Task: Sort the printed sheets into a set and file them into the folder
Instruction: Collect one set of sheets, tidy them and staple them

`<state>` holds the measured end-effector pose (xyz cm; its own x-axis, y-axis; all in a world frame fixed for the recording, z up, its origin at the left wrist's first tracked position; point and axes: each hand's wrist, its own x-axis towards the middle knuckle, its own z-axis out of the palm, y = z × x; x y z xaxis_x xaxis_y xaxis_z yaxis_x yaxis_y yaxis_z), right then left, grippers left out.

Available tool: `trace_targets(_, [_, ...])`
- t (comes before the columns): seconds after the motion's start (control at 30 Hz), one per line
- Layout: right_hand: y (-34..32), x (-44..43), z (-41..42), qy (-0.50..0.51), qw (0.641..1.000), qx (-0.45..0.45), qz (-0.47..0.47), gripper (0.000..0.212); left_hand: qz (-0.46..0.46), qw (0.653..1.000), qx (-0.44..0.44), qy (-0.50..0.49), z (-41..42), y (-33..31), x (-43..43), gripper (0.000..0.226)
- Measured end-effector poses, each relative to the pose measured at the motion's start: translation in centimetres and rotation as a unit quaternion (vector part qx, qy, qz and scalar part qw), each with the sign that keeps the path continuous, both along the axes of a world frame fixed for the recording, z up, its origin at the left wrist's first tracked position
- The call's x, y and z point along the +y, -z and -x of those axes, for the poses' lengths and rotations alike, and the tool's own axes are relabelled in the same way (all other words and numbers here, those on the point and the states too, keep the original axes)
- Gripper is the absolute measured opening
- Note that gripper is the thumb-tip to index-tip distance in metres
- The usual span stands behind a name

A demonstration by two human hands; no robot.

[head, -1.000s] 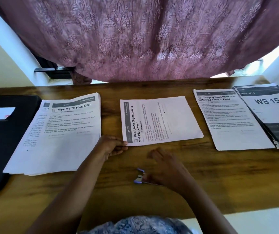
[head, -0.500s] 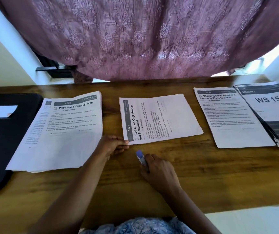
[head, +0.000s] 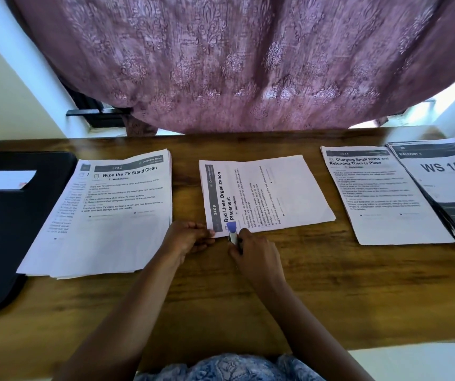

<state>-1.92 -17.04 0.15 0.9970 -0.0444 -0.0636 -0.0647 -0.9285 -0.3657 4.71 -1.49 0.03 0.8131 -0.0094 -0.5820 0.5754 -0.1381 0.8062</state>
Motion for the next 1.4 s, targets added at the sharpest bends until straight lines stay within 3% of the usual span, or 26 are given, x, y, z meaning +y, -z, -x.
trace_targets(0.07, [-0.4,0.2,-0.2,0.026,1.000,-0.005,0.005,0.041,-0.007,1.000,0.001,0.003,0.0,-0.1,0.0,0.017])
trace_targets(0.23, [-1.6,1.3,-2.8,0.075,0.985,-0.152,-0.023,0.053,-0.014,1.000,0.007,-0.003,-0.1,-0.2,-0.1,0.013])
trace_targets(0.4, [0.9,2.7,-7.1,0.019,0.997,-0.070,0.024,0.078,-0.039,0.999,0.002,0.006,-0.3,0.0,-0.1,0.006])
trace_targets(0.83, [1.2,2.9,-7.5,0.038,0.999,-0.039,0.003,0.100,-0.024,1.000,0.006,0.010,-0.5,0.0,0.0,0.006])
trace_targets(0.9, [-0.4,2.5,-6.6,0.051,0.997,-0.035,-0.035,0.092,-0.017,1.000,0.006,0.007,-0.4,-0.1,0.0,0.006])
trace_targets(1.0, [-1.5,0.5,-4.2,0.118,0.989,-0.049,-0.076,0.062,0.004,1.000,0.014,0.002,-0.4,-0.2,0.1,0.011])
trace_targets(1.07, [-1.6,-0.3,-2.7,0.125,0.988,0.003,-0.085,0.048,0.008,1.000,0.016,0.005,-0.4,-0.1,0.1,0.014])
trace_targets(1.17, [-1.3,0.4,-1.5,0.083,0.991,0.076,-0.067,0.037,0.005,1.000,0.005,0.010,-0.4,0.1,0.1,0.018])
trace_targets(1.4, [-1.5,0.6,0.8,0.015,0.998,0.009,0.055,0.029,-0.011,0.999,-0.030,0.011,-0.2,0.2,-0.3,0.028])
